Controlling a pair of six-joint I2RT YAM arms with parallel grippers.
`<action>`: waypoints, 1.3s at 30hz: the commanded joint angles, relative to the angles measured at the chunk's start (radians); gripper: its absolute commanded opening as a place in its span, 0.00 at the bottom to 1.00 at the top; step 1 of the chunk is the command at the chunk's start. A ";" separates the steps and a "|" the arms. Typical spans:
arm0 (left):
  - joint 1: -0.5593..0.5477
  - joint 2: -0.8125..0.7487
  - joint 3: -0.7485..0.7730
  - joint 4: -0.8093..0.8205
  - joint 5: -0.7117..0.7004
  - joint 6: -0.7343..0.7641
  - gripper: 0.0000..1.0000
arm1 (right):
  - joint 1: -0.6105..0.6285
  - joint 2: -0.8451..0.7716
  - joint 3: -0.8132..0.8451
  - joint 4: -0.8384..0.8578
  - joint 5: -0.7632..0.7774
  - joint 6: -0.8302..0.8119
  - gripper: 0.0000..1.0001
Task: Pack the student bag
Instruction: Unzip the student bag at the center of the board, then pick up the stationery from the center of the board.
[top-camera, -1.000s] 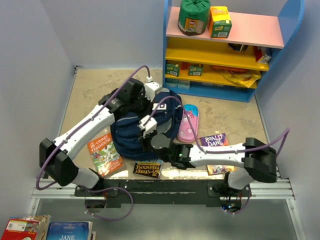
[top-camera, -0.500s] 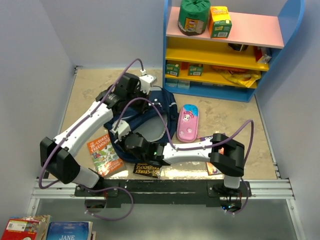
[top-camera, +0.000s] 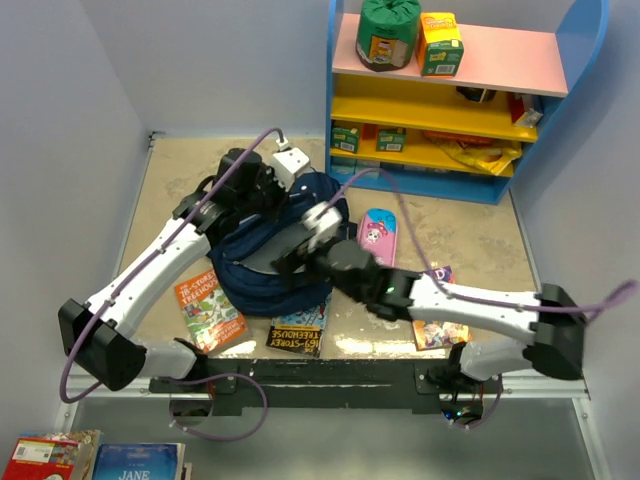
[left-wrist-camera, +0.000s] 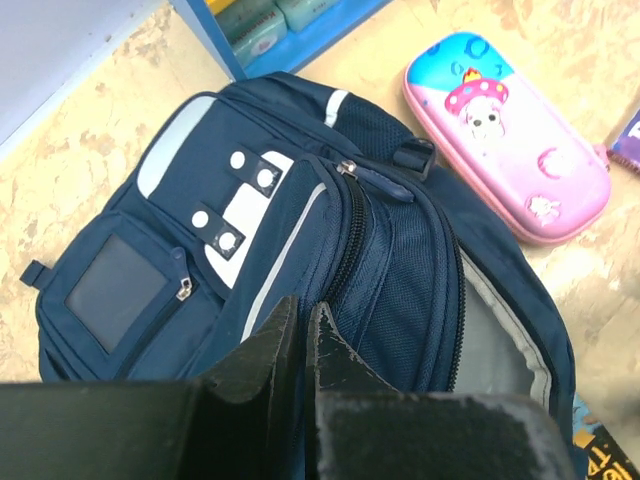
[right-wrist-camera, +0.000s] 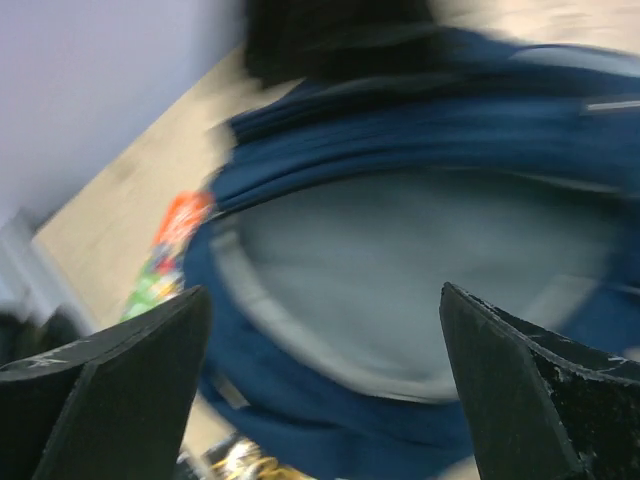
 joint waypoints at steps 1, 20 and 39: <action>0.017 -0.059 -0.016 0.113 0.003 0.063 0.00 | -0.204 -0.224 -0.114 -0.074 -0.029 0.113 0.99; 0.012 -0.109 -0.123 0.096 0.105 0.099 0.00 | -0.950 0.012 -0.255 -0.149 -0.448 0.218 0.99; -0.005 -0.062 -0.071 0.070 0.201 0.101 0.00 | -0.973 0.249 -0.372 0.136 -0.716 0.346 0.99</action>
